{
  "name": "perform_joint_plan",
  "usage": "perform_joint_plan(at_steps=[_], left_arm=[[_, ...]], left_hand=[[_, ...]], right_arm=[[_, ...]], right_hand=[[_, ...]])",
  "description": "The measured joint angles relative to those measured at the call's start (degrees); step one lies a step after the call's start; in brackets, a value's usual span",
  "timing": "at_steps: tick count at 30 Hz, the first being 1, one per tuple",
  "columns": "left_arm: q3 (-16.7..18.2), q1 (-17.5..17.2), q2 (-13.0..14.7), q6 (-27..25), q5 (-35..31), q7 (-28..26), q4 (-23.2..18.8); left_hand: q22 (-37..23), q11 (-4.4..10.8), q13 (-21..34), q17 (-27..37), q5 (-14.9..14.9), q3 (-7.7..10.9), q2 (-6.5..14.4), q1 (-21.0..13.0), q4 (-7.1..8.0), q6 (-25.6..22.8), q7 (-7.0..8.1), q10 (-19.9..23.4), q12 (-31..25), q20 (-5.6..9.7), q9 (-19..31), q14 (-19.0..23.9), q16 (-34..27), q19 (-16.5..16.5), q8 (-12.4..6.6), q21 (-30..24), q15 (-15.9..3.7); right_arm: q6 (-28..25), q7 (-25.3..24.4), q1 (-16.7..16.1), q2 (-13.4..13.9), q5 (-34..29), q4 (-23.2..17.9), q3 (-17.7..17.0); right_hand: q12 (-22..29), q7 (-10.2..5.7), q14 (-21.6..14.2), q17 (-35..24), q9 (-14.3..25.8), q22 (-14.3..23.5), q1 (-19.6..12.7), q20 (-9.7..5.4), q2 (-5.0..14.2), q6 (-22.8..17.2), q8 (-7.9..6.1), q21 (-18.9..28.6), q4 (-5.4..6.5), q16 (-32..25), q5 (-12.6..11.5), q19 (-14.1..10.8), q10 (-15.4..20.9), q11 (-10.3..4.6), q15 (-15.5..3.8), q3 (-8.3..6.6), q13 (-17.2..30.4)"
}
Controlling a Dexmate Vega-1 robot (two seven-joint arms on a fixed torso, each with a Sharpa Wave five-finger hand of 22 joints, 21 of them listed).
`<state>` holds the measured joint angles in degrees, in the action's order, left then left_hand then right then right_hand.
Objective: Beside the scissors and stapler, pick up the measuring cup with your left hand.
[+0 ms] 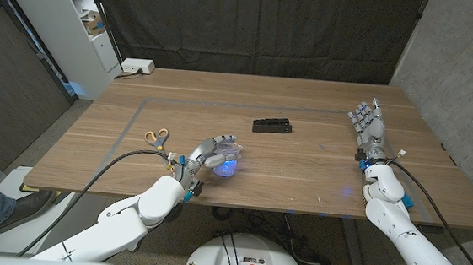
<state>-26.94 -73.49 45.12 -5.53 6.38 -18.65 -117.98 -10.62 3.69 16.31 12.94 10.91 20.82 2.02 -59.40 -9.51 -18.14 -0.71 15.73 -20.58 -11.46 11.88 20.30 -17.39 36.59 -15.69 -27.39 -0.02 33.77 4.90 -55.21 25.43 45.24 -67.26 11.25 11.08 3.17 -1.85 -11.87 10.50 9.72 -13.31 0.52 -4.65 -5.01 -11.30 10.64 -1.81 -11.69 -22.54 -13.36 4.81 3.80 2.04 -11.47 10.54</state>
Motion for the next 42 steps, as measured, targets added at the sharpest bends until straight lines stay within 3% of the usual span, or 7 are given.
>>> perform_joint_plan(at_steps=[23,42], left_arm=[[1.4,2.1,1.4,0.5,0.8,1.9,-0.7],[2.8,4.4,3.2,0.8,0.6,4.4,-1.9]], left_hand=[[0.2,-0.02,1.7,0.8,0.0,-0.93,0.1,-0.5,0.91,0.6,-0.13,-1.1,-0.2,-0.61,0.3,-1.8,0.0,-1.1,0.45,1.1,1.34],[0.5,-0.33,2.5,0.8,0.0,-1.42,0.1,-1.1,0.87,0.8,-0.31,-1.4,-0.2,-0.42,0.2,-1.9,0.0,-1.3,0.45,1.6,1.22]], right_arm=[[-0.8,-2.5,-0.5,0.8,-1.4,-2.7,0.1],[-1.2,-4.6,-0.9,1.2,-2.5,-4.8,0.1]], right_hand=[[0.0,-0.31,0.0,0.0,0.0,0.0,0.0,0.00,0.00,0.3,0.00,0.0,0.24,-0.1,0.0,0.0,0.0,0.00,0.00,0.24,0.0],[0.0,-0.31,-0.6,0.0,0.0,0.0,0.0,-0.01,0.00,0.3,0.00,0.0,0.01,-0.4,0.0,0.0,0.0,0.00,0.00,0.48,0.0]])
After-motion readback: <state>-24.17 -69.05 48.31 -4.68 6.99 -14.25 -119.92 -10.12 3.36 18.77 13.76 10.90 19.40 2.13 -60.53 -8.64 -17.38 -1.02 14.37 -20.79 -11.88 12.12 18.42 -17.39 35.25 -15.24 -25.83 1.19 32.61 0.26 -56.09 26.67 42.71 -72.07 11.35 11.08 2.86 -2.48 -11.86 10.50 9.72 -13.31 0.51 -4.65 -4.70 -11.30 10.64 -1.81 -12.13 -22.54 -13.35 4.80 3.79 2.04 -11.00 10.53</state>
